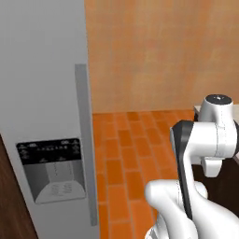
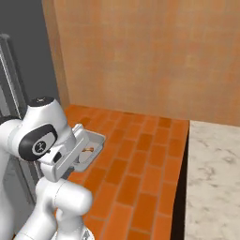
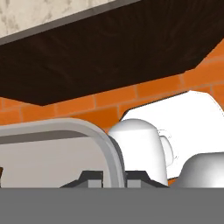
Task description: Take the meat container that has the chicken drumstick and place it on the second highest rack of the freezer. Then take the vegetable container that has the avocado and squash and place it on the highest rack of the freezer.
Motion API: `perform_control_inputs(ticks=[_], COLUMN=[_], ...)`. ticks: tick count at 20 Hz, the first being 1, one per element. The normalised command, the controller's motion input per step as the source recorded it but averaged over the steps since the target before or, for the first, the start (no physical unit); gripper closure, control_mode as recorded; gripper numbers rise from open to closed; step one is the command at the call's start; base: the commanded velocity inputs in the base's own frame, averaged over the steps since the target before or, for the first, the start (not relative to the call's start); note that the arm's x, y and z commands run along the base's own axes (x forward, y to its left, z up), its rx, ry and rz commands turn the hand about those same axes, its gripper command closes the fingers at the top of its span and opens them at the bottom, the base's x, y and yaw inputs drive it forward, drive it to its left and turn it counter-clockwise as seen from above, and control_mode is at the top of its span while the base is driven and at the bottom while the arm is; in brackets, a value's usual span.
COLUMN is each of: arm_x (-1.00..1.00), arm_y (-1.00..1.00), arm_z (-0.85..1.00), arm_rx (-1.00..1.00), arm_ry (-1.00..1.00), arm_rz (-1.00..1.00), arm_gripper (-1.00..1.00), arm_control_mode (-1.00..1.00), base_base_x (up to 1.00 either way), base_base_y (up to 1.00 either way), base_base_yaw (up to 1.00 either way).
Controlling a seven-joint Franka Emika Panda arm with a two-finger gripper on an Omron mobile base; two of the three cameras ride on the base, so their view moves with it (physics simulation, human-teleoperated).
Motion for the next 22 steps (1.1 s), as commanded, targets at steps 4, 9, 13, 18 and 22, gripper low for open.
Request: perform_control_inputs(ticks=[4,9,13,18,22], arm_x=[0.0,0.0,0.0,0.0,0.0], arm_y=[0.0,0.0,0.0,0.0,0.0], arm_z=[0.0,0.0,0.0,0.0,0.0], arm_rx=[0.0,0.0,0.0,0.0,0.0], arm_ry=[0.0,0.0,0.0,0.0,0.0], arm_rz=[0.0,0.0,0.0,0.0,0.0], arm_gripper=[1.0,1.0,1.0,1.0,1.0], arm_control_mode=[1.0,1.0,1.0,1.0,1.0], base_base_x=[0.95,0.96,1.0,1.0,0.83], base_base_y=[-0.44,-0.51,-0.45,-0.23,-0.1], base_base_yaw=[0.0,0.0,0.02,0.07,0.34])
